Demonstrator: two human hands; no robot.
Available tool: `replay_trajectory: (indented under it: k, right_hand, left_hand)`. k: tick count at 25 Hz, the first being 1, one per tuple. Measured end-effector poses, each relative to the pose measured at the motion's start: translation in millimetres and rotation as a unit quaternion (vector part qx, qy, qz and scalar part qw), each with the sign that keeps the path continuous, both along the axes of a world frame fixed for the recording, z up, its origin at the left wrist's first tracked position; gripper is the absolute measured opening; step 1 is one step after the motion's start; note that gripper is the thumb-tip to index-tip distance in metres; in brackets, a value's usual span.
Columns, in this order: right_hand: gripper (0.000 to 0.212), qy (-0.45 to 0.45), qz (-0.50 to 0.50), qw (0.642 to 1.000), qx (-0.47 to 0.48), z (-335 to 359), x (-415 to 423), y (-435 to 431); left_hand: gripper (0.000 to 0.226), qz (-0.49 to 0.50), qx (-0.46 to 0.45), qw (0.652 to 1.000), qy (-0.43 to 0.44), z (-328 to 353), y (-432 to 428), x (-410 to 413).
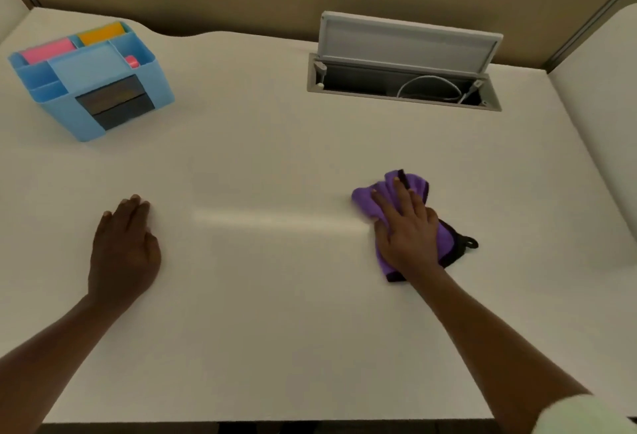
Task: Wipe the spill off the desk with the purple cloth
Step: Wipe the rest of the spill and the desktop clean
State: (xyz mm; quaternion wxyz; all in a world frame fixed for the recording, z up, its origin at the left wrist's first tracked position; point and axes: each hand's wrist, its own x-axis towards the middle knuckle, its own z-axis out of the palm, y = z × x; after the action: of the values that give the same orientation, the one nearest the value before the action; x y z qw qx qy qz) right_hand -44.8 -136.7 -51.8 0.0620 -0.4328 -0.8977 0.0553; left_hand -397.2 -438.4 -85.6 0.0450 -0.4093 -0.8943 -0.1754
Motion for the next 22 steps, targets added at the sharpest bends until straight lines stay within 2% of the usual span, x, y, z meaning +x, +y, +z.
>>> replay_trajectory:
  k: [2,4,6,8,10,11,14,16,17,19,22]
  right_hand:
    - [0.056,0.009,-0.095,0.995,-0.022,7,-30,27]
    - [0.057,0.023,-0.091,0.995,-0.035,5,-73,1]
    - [0.058,0.038,-0.003,0.999,-0.022,-5,-97,-63]
    - [0.059,0.037,0.094,0.995,-0.018,-15,-87,-124]
    - [0.059,0.029,0.176,0.984,-0.032,-15,-61,-133]
    - [0.058,0.019,0.186,0.982,-0.026,-15,-51,-115]
    - [0.056,0.01,0.062,0.998,-0.008,-5,-61,-57]
    - [0.057,0.031,-0.022,0.999,-0.035,-1,-100,-61]
    - [0.058,0.035,-0.017,0.998,-0.045,0,-119,-82]
    - [0.059,0.043,0.08,0.995,-0.042,-6,-132,-139]
    - [0.066,0.033,0.218,0.974,-0.046,-24,-73,-179]
  left_hand:
    - [0.057,0.003,-0.008,1.0,0.004,1,3,3]
    - [0.058,0.006,-0.017,1.0,0.002,3,3,4]
    - [0.059,0.018,-0.021,1.0,-0.013,7,4,10]
    - [0.056,0.031,-0.003,0.999,-0.021,10,6,37]
    - [0.052,0.015,0.009,1.0,-0.016,8,5,78]
    - [0.051,-0.003,0.011,1.0,-0.015,6,4,97]
    - [0.05,0.001,-0.008,1.0,-0.03,5,-2,126]
    - [0.049,0.025,-0.026,0.998,-0.043,8,-1,123]
    - [0.048,0.029,-0.028,0.998,-0.042,9,-1,122]
    - [0.046,0.024,-0.019,0.999,-0.031,10,-2,123]
    - [0.047,0.017,-0.008,1.0,-0.019,7,-6,122]
